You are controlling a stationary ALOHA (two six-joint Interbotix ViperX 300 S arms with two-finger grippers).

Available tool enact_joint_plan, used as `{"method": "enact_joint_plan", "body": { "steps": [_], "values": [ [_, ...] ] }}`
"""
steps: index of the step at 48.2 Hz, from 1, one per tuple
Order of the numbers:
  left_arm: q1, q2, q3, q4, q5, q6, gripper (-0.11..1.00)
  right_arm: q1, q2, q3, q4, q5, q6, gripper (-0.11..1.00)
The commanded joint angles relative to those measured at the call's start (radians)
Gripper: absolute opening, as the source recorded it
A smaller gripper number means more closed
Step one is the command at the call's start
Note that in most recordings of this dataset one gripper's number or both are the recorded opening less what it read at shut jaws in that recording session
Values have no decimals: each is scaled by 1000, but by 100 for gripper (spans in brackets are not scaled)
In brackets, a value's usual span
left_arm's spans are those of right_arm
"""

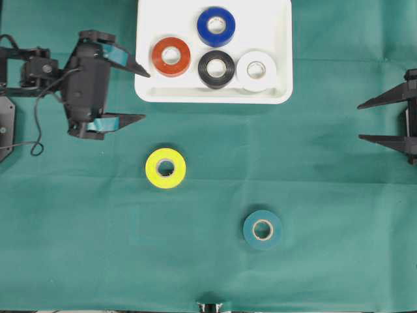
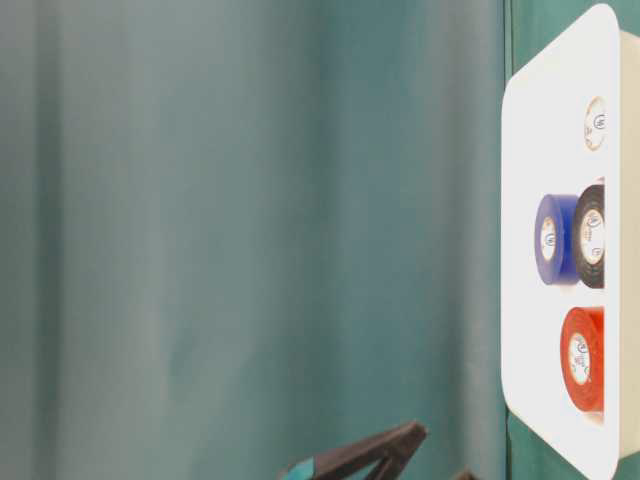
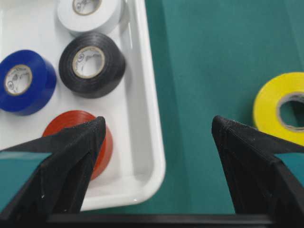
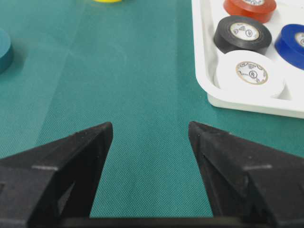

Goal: Put the tape into the white case with the left arm.
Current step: 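Retract the left gripper back to the left side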

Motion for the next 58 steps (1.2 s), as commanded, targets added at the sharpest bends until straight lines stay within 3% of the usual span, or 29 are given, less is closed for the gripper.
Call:
{"method": "enact_joint_plan", "body": {
  "steps": [1,22,58],
  "values": [
    [-11,-44,12,-3,-25,-14,93,-2,6,-9,-3,-11,2,98],
    [-51,-206,146,-3,-106,-127,93,-2,6,-9,-3,-11,2,98],
    [-83,-242,176,-3,-115,-133,92,-2,6,-9,-3,-11,2,98]
  ]
}}
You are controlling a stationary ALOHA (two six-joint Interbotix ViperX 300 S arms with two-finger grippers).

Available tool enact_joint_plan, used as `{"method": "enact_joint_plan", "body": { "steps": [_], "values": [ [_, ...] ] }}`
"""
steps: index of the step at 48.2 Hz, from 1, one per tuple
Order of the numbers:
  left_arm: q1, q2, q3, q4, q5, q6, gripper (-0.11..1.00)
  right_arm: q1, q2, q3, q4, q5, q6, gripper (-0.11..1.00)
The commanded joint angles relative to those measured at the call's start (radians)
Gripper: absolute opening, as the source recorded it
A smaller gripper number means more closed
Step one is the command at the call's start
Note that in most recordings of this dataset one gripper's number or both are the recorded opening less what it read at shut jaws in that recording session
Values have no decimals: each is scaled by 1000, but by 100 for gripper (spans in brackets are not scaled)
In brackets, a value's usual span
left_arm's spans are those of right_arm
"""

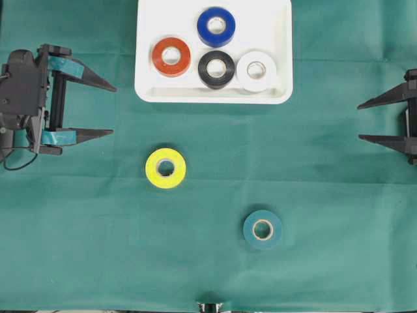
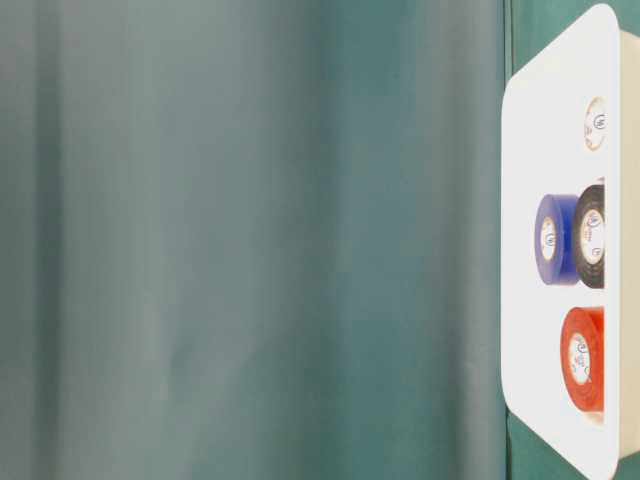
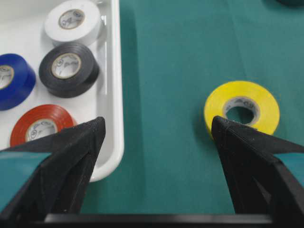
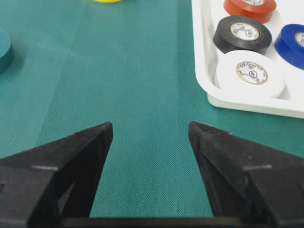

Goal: Put the tape into the white case with the left arm.
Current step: 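Retract the left gripper back to the left side, then move the left gripper onto the yellow tape roll and grip it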

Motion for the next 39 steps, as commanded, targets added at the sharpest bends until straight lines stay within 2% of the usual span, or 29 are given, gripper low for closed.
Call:
{"method": "enact_joint_plan", "body": {
  "steps": [1,11,27,39],
  "values": [
    [-9,2,-18,-2,-9,-3,92,0,6,-9,-2,-11,2,98],
    [-41,44,-32,-2,-21,-6,92,0,6,-9,0,-11,2,98],
    [-104,213,-115,-2,-31,-12,92,0,6,-11,-2,-11,2,98],
    [-120,347,-178,-2,-29,-12,92,0,6,-9,0,-11,2,98]
  ]
}}
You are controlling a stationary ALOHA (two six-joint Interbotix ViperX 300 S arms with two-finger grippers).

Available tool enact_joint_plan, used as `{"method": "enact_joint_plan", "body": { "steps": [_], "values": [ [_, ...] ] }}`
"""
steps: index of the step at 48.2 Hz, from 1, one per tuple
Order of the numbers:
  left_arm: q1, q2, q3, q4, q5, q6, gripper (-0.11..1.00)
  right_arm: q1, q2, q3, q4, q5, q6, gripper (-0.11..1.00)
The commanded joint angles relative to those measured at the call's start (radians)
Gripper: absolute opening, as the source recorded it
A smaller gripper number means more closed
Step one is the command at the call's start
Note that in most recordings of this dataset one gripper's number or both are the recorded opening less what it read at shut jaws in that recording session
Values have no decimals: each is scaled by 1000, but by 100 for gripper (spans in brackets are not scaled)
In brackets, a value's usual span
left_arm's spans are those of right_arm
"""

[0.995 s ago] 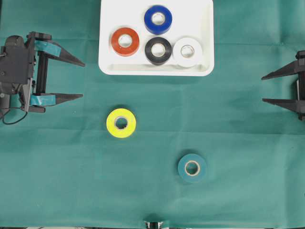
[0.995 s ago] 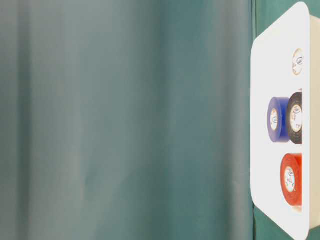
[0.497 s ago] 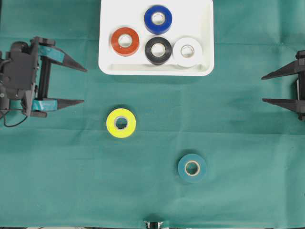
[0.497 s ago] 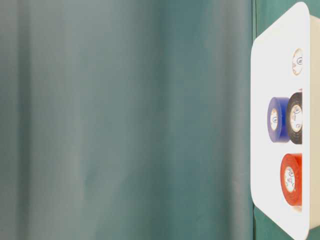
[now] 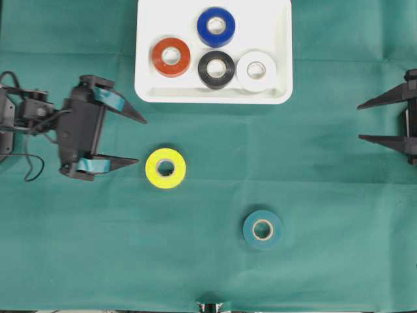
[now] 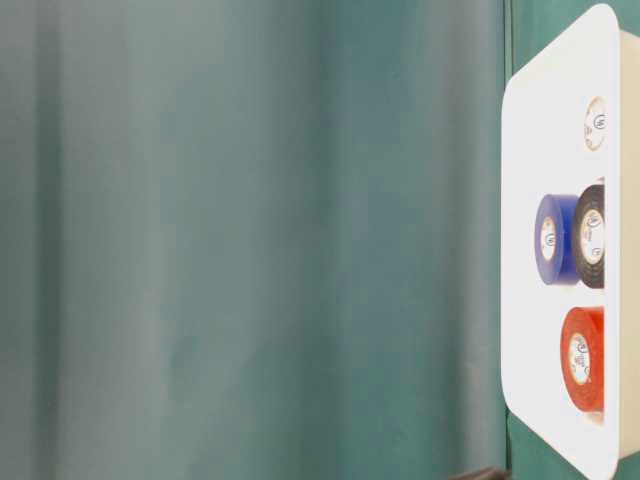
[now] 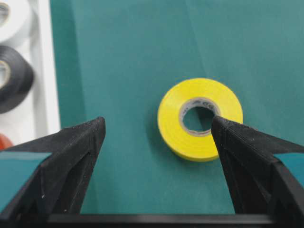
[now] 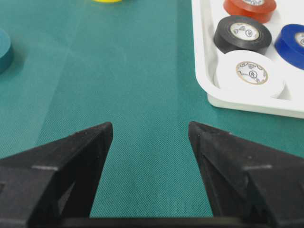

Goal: Put the tape into the white case with the left arm.
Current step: 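Move the left gripper onto the yellow tape roll and grip it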

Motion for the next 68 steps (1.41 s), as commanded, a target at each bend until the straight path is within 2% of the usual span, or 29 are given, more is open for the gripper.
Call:
{"method": "enact_joint_plan", "body": {
  "steps": [1,31,68],
  "values": [
    [-6,35,-46,-3,-8,-2,92,0,6,-9,0,-11,2,98],
    [-2,279,-172,0,-8,12,92,0,6,-11,-2,-11,2,98],
    [26,414,-213,2,-6,14,92,0,6,-11,-2,-11,2,98]
  ]
}}
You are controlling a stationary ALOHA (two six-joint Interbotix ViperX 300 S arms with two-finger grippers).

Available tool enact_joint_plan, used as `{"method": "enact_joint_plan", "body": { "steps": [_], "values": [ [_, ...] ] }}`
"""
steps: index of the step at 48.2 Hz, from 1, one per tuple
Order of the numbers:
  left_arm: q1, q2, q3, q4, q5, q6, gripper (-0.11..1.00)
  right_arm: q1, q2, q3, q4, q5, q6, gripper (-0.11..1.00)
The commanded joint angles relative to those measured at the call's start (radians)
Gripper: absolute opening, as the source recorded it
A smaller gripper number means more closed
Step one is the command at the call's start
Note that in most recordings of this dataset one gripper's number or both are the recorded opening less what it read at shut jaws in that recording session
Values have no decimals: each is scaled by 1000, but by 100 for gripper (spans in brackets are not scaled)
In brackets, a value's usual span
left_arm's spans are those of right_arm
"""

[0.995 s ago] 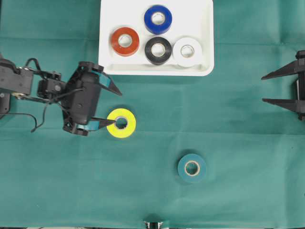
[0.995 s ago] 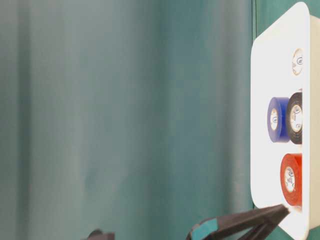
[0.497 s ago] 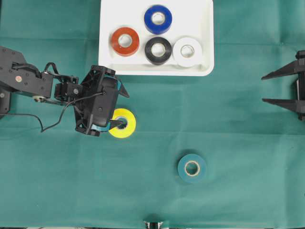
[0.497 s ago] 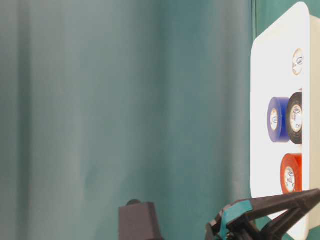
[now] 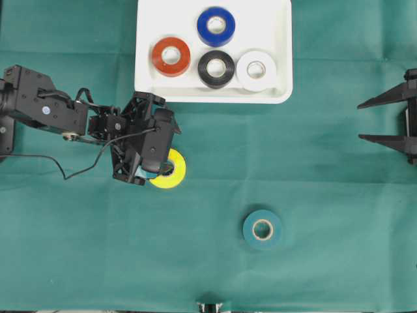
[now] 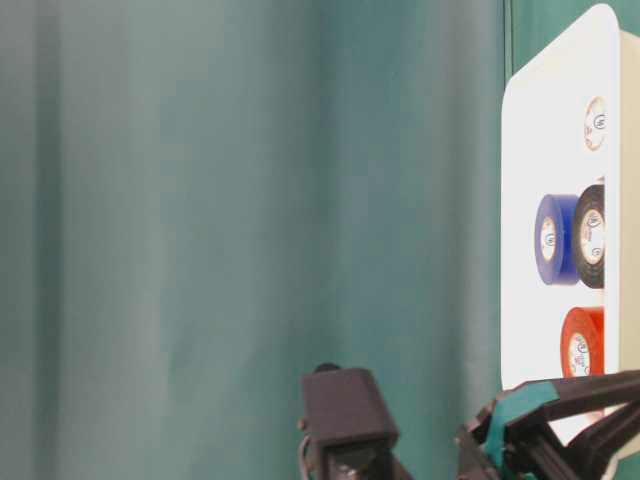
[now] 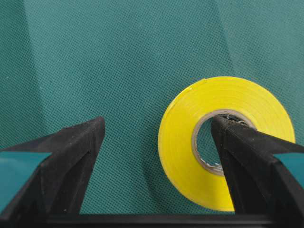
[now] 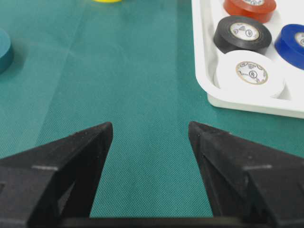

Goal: Put the tape into the white case with the left arm.
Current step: 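Move the left gripper onto the yellow tape roll and grip it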

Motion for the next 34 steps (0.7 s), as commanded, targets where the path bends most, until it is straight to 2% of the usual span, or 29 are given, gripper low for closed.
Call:
{"method": "enact_joint_plan", "body": {
  "steps": [1,15,20,26,31,32,34],
  "values": [
    [6,-2,-17,3,-3,2,92,0,8,-11,-3,-11,2,98],
    [8,31,-20,3,-2,2,89,0,6,-9,-3,-11,2,98],
    [6,31,-18,3,-3,0,83,0,6,-9,-2,-11,2,98],
    [6,32,-18,3,-2,0,58,0,6,-11,-3,-11,2,98],
    [5,31,-18,3,0,0,31,0,6,-9,-3,-11,2,98],
    [5,32,-20,3,0,0,27,0,6,-9,-2,-11,2,98],
    [5,32,-20,3,2,0,27,0,6,-11,-2,-11,2,98]
  ]
}}
